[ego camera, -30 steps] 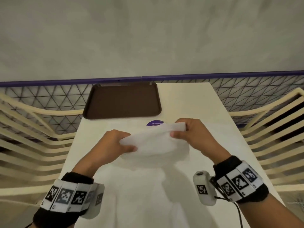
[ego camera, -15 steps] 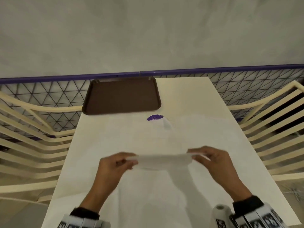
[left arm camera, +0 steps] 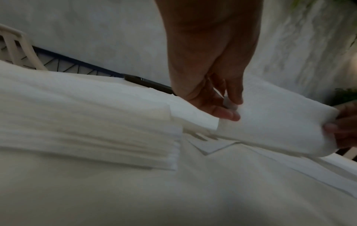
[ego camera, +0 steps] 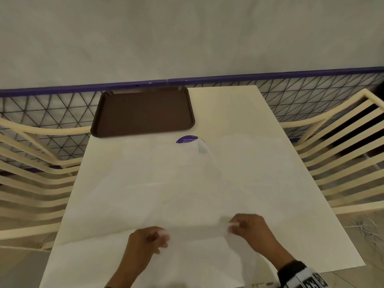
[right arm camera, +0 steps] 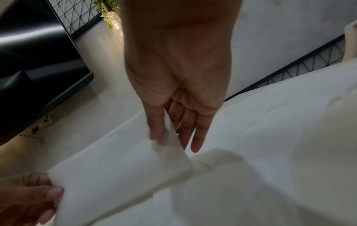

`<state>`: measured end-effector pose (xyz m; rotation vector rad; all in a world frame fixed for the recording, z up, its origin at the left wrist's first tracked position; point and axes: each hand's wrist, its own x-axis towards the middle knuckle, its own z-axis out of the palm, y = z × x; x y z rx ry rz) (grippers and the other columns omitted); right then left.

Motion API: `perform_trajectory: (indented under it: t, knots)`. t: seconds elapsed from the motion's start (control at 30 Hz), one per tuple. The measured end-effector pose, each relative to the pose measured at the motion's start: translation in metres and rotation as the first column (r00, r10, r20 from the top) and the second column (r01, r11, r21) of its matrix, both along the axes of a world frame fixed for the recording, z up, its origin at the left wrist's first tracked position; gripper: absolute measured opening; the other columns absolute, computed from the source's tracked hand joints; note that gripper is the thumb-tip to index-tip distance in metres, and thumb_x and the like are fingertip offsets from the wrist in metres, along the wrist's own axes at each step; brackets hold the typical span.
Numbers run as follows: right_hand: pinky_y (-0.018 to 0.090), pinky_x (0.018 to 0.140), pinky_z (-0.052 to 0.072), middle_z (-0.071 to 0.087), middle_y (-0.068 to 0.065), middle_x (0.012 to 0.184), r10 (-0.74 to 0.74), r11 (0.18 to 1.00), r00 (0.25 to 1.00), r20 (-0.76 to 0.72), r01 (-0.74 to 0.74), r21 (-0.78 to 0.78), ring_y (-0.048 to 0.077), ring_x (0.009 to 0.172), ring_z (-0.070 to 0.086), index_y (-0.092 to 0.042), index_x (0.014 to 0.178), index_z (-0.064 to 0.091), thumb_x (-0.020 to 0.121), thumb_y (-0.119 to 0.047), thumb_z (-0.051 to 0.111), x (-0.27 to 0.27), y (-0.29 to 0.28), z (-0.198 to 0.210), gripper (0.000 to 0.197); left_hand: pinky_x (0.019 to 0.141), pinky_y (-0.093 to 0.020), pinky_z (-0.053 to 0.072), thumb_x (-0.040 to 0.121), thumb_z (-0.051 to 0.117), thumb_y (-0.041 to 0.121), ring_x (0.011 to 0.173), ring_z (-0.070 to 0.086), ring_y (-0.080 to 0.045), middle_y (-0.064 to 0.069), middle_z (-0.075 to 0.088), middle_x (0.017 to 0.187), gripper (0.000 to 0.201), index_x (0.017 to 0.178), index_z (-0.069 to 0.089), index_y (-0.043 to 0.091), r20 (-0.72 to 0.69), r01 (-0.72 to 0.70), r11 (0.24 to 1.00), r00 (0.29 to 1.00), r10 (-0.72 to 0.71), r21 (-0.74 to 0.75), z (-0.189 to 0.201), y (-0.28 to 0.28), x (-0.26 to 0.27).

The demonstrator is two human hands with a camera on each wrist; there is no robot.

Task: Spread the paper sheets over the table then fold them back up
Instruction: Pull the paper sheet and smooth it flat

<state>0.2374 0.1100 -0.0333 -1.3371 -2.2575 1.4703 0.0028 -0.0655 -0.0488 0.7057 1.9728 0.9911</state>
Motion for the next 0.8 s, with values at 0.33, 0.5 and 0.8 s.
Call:
perform_trajectory:
  t: [0.33, 0.5, 0.8]
  knots:
    - [0.023, 0.046, 0.02, 0.027, -0.004, 0.054, -0.087, 0.987, 0.978, 0.188, 0.06, 0.148, 0.011, 0.05, 0.023, -0.017, 0.055, 0.023, 0.079, -0.014, 0.067, -0.058, 0.041, -0.027, 0.051, 0.066, -0.017, 0.043, 0.084, 0.066, 0.019, 0.075, 0.058, -0.014, 0.003, 0.06, 0.091, 0.019, 0.103, 0.062, 0.02, -0.402, -0.148, 0.989, 0.904, 0.143, 0.019, -0.018, 0.03, -0.009]
    - [0.028, 0.049, 0.021, 0.029, -0.004, 0.054, -0.16, 0.984, 0.969, 0.19, 0.141, 0.111, 0.012, 0.05, 0.025, -0.018, 0.055, 0.024, 0.079, -0.013, 0.067, -0.06, 0.039, -0.035, 0.049, 0.103, -0.019, 0.024, 0.095, 0.031, 0.039, 0.11, 0.05, -0.014, 0.002, 0.066, 0.112, 0.035, 0.116, 0.053, 0.021, -0.827, 0.405, 0.914, 0.526, -0.2, 0.037, -0.029, 0.019, 0.034]
    - [0.028, 0.052, 0.028, 0.036, -0.004, 0.057, -0.155, 0.981, 0.963, 0.219, 0.124, 0.148, 0.012, 0.052, 0.032, -0.018, 0.058, 0.032, 0.082, -0.016, 0.065, -0.061, 0.039, -0.037, 0.04, 0.113, -0.03, 0.006, 0.084, 0.034, 0.055, 0.145, -0.007, -0.018, -0.001, -0.006, 0.158, 0.085, 0.149, -0.001, 0.012, -0.761, 0.61, 0.739, 0.323, -0.562, -0.287, -0.076, 0.011, 0.055]
